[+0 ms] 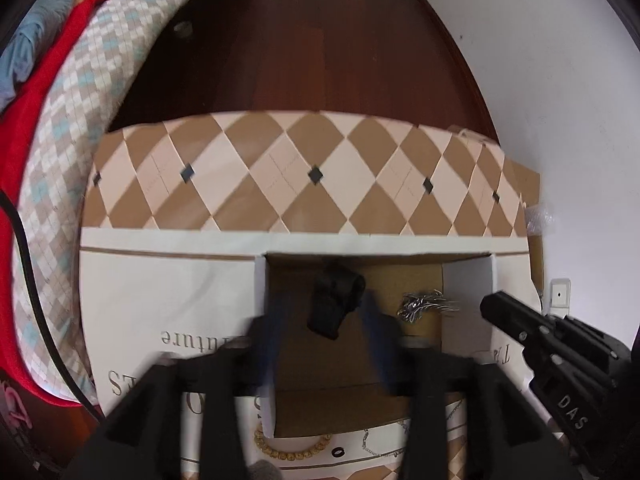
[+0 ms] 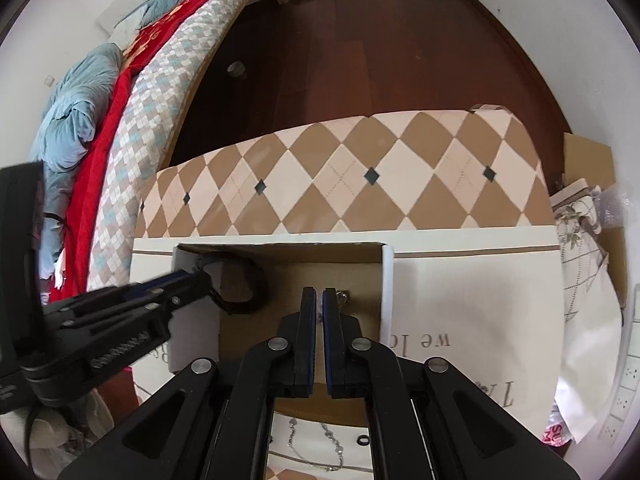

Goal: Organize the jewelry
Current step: 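Carry the band and bracelet into the white box while both tools open to release, then lift both open tools out of the box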

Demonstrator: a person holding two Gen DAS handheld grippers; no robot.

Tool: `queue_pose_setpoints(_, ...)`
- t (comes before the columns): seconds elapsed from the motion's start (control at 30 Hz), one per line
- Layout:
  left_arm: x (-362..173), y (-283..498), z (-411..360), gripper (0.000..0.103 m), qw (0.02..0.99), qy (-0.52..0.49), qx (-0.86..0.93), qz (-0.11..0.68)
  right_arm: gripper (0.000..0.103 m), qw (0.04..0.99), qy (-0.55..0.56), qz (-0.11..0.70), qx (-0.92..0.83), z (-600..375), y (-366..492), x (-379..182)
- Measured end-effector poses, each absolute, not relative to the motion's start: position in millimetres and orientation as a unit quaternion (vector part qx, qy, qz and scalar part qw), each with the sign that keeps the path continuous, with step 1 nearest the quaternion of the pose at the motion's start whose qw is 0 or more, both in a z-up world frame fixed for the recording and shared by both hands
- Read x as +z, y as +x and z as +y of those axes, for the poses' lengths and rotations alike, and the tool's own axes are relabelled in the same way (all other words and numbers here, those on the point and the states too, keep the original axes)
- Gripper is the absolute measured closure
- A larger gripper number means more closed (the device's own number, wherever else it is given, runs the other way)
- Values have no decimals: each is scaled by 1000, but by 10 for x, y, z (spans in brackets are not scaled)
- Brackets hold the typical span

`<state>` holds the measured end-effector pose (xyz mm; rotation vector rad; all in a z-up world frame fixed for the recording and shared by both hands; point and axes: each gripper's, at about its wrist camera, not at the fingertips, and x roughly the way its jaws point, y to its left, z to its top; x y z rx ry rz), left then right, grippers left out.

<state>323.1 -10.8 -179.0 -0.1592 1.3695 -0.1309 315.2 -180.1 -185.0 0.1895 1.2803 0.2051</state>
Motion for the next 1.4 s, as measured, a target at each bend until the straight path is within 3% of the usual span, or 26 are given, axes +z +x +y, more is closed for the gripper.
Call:
queue_pose_setpoints(0.03, -1732, 3214, -88, 28, 776, -76, -58, 624, 96, 794, 84, 595, 90, -1808, 3139, -1833)
queue_pose_setpoints(0.1, -1655, 3198, -52, 28, 780, -79, -55, 618, 73, 795, 83, 594, 86, -1828, 3106, -1785)
queue_pose_setpoints(0.13, -1636, 3221, -51, 25, 781, -77, -52, 617, 48, 798, 79, 592, 80, -1835, 3080, -1755)
queue_pose_setpoints(0.17, -1601, 3207, -28, 19, 784, -73, -48, 615, 31, 803, 71, 587, 74, -1843, 3054, -1717)
queue_pose_setpoints(0.2, -1564, 3179, -15, 7, 788, -64, -43, 610, 28, 808, 62, 582, 69, -1849, 3021, -1684)
queue_pose_setpoints(0.23, -1535, 3152, -5, 2, 793, -56, -38, 606, 28, 814, 47, 576, 58, -1842, 2983, -1654)
queue_pose_setpoints(0.3, -1487, 3048, 49, 2, 804, -37, -20, 593, 21, 822, 10, 569, 35, -1825, 2886, -1625)
queue_pose_setpoints(0.33, -1475, 2996, 78, 2, 809, -26, -9, 587, 6, 823, -3, 567, 25, -1814, 2840, -1631)
queue_pose_setpoints(0.37, -1473, 2963, 82, 2, 812, -21, -3, 583, 0, 825, -14, 564, 20, -1796, 2783, -1643)
queue_pose_setpoints(0.83, -1504, 2320, 278, 1, 837, 18, 56, 544, 0, 833, -21, 552, 0, -1664, 2271, -1863)
queue_pose_setpoints(1.4, -900, 1466, 378, 1, 877, 13, 47, 478, 0, 881, -36, 472, -13, -1492, 1454, -1141)
